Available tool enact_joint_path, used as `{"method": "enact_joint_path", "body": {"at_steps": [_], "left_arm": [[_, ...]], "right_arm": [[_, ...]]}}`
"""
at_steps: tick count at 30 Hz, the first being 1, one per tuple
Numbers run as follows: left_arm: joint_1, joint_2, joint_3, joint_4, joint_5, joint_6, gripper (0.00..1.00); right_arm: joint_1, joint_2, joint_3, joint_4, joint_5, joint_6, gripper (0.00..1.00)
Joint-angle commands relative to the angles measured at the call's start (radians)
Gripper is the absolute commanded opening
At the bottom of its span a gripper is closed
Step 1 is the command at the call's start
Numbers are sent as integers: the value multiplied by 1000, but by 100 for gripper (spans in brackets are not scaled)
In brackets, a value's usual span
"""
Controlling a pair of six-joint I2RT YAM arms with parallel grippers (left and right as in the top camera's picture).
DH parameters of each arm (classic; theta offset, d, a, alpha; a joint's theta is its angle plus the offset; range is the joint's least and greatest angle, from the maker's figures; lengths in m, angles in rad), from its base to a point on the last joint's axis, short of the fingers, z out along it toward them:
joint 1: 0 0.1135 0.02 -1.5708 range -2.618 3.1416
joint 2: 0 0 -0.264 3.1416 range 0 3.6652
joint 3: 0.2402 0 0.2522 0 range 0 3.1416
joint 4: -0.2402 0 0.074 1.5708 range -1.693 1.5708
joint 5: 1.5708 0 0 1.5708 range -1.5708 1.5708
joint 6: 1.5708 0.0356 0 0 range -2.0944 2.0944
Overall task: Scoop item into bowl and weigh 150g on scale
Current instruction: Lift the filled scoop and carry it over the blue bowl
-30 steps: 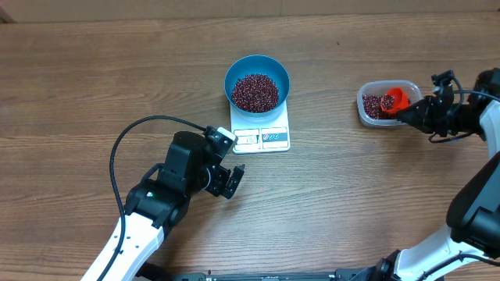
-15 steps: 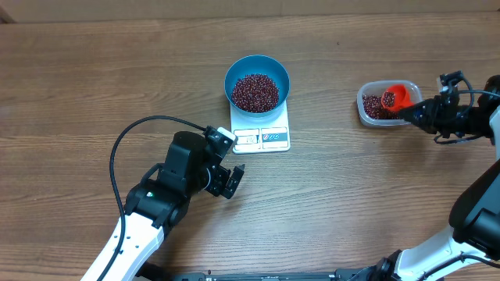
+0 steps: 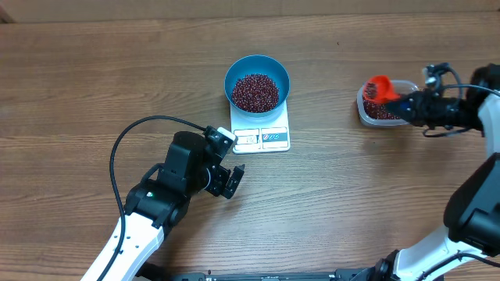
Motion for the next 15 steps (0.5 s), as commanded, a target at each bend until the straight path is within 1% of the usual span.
{"method": "enact_joint_path", "body": {"at_steps": [1, 8, 11, 15], "left_arm": [[3, 3, -3, 1, -6, -9, 100], [3, 3, -3, 1, -6, -9, 99], [3, 3, -3, 1, -6, -9, 100], [3, 3, -3, 1, -6, -9, 99]], "right_arm": [[62, -9, 48, 2, -55, -14, 4], [228, -9, 142, 13, -47, 43, 4], [310, -9, 175, 61, -30, 100, 4], [418, -9, 187, 161, 45, 202, 4]]}}
